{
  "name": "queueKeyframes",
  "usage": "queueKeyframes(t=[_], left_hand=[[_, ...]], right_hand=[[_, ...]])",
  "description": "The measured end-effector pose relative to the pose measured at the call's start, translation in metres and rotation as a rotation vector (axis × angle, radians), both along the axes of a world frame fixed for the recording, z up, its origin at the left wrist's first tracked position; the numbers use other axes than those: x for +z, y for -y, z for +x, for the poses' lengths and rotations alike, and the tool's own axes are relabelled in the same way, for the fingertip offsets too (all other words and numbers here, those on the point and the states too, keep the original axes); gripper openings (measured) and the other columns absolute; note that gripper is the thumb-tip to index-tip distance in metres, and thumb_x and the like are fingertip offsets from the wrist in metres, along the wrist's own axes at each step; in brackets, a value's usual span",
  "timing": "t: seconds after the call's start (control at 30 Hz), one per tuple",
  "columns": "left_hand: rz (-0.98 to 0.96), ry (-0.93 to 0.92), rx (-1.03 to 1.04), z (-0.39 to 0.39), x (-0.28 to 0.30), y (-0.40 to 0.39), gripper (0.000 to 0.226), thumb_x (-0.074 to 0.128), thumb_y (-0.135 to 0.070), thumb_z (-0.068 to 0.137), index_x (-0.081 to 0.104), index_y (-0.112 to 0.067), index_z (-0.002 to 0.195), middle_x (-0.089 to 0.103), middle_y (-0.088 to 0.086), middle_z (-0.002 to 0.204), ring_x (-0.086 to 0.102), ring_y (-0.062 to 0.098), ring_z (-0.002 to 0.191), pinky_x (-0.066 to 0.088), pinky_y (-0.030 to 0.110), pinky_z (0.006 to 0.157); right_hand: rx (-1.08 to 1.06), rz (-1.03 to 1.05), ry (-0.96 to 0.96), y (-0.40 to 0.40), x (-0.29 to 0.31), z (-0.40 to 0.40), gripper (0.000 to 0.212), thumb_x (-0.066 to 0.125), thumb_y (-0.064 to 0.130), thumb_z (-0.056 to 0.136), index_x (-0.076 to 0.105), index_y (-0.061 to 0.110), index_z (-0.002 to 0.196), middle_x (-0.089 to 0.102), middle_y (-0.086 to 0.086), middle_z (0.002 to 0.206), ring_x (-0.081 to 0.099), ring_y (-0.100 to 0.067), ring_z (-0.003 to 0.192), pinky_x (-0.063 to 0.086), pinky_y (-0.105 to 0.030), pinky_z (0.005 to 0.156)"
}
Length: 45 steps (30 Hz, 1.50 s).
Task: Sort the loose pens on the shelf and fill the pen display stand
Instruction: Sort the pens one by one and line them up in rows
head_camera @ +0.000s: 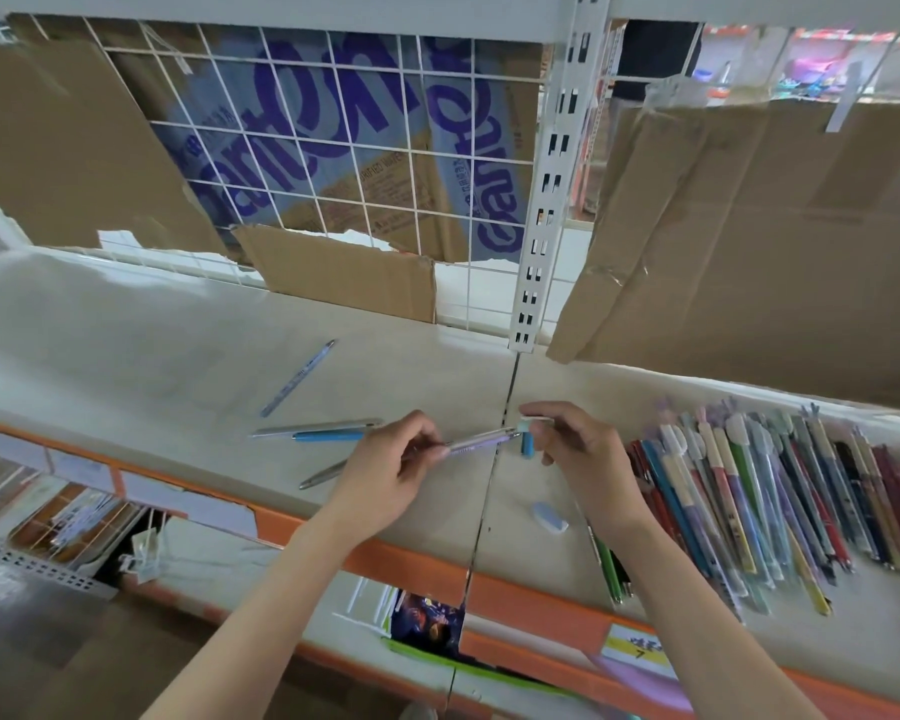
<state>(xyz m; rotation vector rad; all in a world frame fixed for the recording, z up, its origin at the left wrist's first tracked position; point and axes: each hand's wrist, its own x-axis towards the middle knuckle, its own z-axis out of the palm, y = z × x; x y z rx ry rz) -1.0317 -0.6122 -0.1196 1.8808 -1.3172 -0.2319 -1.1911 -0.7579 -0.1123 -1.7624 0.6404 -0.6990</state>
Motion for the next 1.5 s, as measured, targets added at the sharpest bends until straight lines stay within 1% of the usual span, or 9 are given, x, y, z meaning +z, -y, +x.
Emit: queueKeyframes(t=[0.23, 0.53, 0.67, 0.87, 1.03, 1.13, 1.27, 1.37, 1.5], left_hand=[[0.068, -0.101, -0.020, -0.015, -0.001, 0.005, 0.026, 0.058, -0.012, 0.090, 0.046, -0.027, 0.073, 0.049, -0.012, 0.058, 0.045, 0.003, 0.055, 0.033, 0.021, 0.055], [0.206, -0.649, -0.065, -0.045, 0.006, 0.031, 0.027, 0.045, -0.011, 0.098, 0.056, -0.014, 0.073, 0.059, -0.007, 0.056, 0.043, 0.003, 0.041, 0.033, 0.014, 0.043], [0.175, -0.303, -0.107, -0.048, 0.000, 0.041, 0.014, 0.053, -0.005, 0.091, 0.064, -0.013, 0.090, 0.062, -0.004, 0.084, 0.055, 0.005, 0.071, 0.043, 0.018, 0.067], [0.255, 0.199, -0.242, -0.056, -0.022, 0.044, 0.016, 0.065, -0.022, 0.084, 0.066, -0.016, 0.099, 0.054, 0.003, 0.112, 0.050, 0.021, 0.110, 0.039, 0.028, 0.090], [0.178, 0.160, -0.119, -0.041, -0.019, 0.037, 0.021, 0.071, -0.019, 0.079, 0.067, -0.011, 0.098, 0.058, 0.009, 0.105, 0.050, 0.026, 0.107, 0.040, 0.032, 0.087], [0.125, 0.186, 0.078, -0.025, -0.019, 0.034, 0.013, 0.066, -0.010, 0.080, 0.064, -0.007, 0.092, 0.056, 0.011, 0.092, 0.052, 0.029, 0.093, 0.040, 0.034, 0.076], [0.193, 0.223, 0.187, -0.013, -0.023, 0.036, 0.022, 0.066, -0.022, 0.084, 0.061, -0.007, 0.099, 0.056, 0.008, 0.097, 0.047, 0.025, 0.094, 0.036, 0.029, 0.075], [0.226, 0.194, 0.193, -0.013, -0.025, 0.039, 0.021, 0.066, -0.024, 0.083, 0.062, -0.006, 0.094, 0.056, 0.011, 0.097, 0.047, 0.028, 0.095, 0.035, 0.033, 0.077], [0.261, 0.243, 0.173, -0.013, -0.025, 0.036, 0.016, 0.058, -0.023, 0.089, 0.061, -0.008, 0.095, 0.055, 0.009, 0.098, 0.046, 0.027, 0.097, 0.035, 0.032, 0.078]], right_hand=[[0.108, 0.123, -0.002, -0.005, 0.001, 0.003, 0.028, 0.055, 0.000, 0.091, 0.067, 0.025, 0.096, 0.065, 0.004, 0.071, 0.060, -0.002, 0.066, 0.047, -0.013, 0.068], [-0.038, 0.273, 0.173, -0.007, -0.002, -0.003, 0.026, 0.049, 0.004, 0.095, 0.053, 0.022, 0.113, 0.066, -0.003, 0.067, 0.056, -0.010, 0.057, 0.047, -0.020, 0.055], [-0.228, 0.021, -0.014, 0.018, 0.006, -0.019, 0.017, 0.063, 0.021, 0.088, 0.050, 0.030, 0.095, 0.059, 0.002, 0.052, 0.046, -0.006, 0.045, 0.038, -0.020, 0.050], [-0.051, -0.272, -0.465, 0.009, -0.002, -0.027, 0.017, 0.061, 0.017, 0.087, 0.053, 0.019, 0.102, 0.064, -0.010, 0.065, 0.057, -0.021, 0.057, 0.041, -0.022, 0.053], [0.059, -0.487, -0.745, 0.000, 0.000, -0.021, 0.025, 0.046, 0.004, 0.089, 0.052, 0.010, 0.113, 0.059, -0.009, 0.107, 0.059, -0.026, 0.094, 0.044, -0.031, 0.071], [0.036, -0.529, -0.924, 0.001, 0.006, -0.019, 0.028, 0.046, 0.004, 0.086, 0.044, 0.013, 0.113, 0.047, -0.007, 0.110, 0.052, -0.026, 0.081, 0.036, -0.030, 0.062], [-0.027, -0.487, -0.742, 0.008, 0.012, -0.006, 0.014, 0.048, 0.007, 0.089, 0.044, 0.013, 0.101, 0.047, -0.008, 0.105, 0.050, -0.023, 0.077, 0.035, -0.027, 0.055], [-0.085, -0.571, -0.626, 0.021, 0.006, 0.013, 0.021, 0.047, 0.010, 0.093, 0.052, 0.008, 0.114, 0.048, -0.011, 0.115, 0.054, -0.027, 0.097, 0.044, -0.029, 0.073], [-0.020, -0.671, -0.782, 0.035, -0.009, 0.025, 0.030, 0.044, 0.013, 0.095, 0.056, 0.017, 0.122, 0.045, -0.001, 0.123, 0.037, -0.019, 0.114, 0.038, -0.027, 0.093]])
